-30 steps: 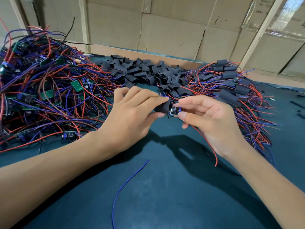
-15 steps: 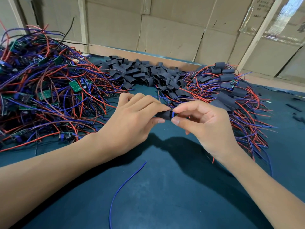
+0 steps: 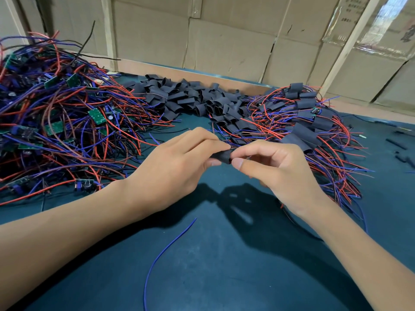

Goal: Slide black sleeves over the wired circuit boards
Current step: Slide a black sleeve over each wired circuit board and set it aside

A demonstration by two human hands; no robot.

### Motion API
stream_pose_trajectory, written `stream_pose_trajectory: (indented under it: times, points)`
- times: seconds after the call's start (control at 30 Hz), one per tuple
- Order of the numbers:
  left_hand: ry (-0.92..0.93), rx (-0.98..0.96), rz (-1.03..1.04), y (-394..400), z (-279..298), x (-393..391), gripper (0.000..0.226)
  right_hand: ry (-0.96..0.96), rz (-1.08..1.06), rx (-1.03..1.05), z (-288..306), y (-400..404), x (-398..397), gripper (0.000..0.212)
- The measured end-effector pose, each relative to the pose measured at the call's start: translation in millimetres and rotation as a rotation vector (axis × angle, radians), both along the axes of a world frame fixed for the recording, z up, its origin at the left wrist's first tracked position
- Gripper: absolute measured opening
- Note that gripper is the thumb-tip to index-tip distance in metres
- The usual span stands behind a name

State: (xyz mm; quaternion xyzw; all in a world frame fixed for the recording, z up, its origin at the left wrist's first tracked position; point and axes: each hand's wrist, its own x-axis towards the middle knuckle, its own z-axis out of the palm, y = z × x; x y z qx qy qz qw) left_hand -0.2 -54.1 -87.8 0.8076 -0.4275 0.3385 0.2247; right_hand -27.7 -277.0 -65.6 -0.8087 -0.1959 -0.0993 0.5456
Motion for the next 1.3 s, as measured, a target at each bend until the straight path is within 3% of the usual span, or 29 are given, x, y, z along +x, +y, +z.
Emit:
stream_pose_trajectory:
  times: [0.13, 0.33, 0.43, 0.53, 0.6, 0.67, 0.77, 0.9, 0.97, 1.1, 1.23, 1.3]
  points:
    - [-0.042, 0.014, -0.001, -2.3, -1.0, 0.7, 0.026, -0.025, -0.093, 0.026, -1.0, 5.3, 0.9, 0.023]
    - [-0.03, 0.044, -0.071, -0.5, -0.2, 1.3, 0.03, -0.269, -0.176, -0.375, -4.8, 4.8, -3.3, 0.012]
    - [-0.138, 0.075, -0.016, 2.1, 8.0, 3.3, 0.034, -0.498, -0.239, -0.491, 0.9, 2.4, -5.7, 0.014]
    - [-0.192, 0.039, 0.256, 10.1, 18.3, 11.2, 0.049, -0.696, -0.413, -0.416, 17.0, -13.1, -7.1, 0.019]
    - [-0.111, 0.053, 0.542, 19.5, 19.8, 17.4, 0.07, -0.697, -0.537, -0.368, 25.7, -25.2, -5.0, 0.021]
    - [0.036, 0.213, 0.771, 28.5, 15.5, 22.2, 0.085, -0.641, -0.652, -0.371, 28.7, -34.2, 0.5, 0.022]
    - [0.252, 0.501, 0.93, 34.9, 6.3, 28.1, 0.057, -0.528, -0.747, -0.411, 24.4, -46.7, 9.9, 0.02]
    - [0.34, 0.561, 0.832, 36.6, 12.4, 30.6, 0.029, -0.187, -0.867, -0.634, 17.4, -53.4, 18.1, 0.017]
    - [0.371, 0.527, 0.783, 38.0, 15.1, 31.4, 0.023, -0.143, -0.87, -0.661, 16.9, -49.4, 18.7, 0.021]
    - [0.294, 0.372, 0.613, 36.4, 15.4, 27.6, 0.025, -0.366, -0.791, -0.532, 18.5, -34.1, 10.6, 0.023]
    - [0.189, 0.077, 0.276, 32.8, 23.7, 21.4, 0.019, -0.5, -0.479, -0.376, 12.7, -12.1, 1.1, 0.021]
    - [0.147, 0.043, 0.154, 30.9, 27.0, 16.7, 0.018, -0.523, -0.367, -0.388, 4.8, -0.6, -0.3, 0.021]
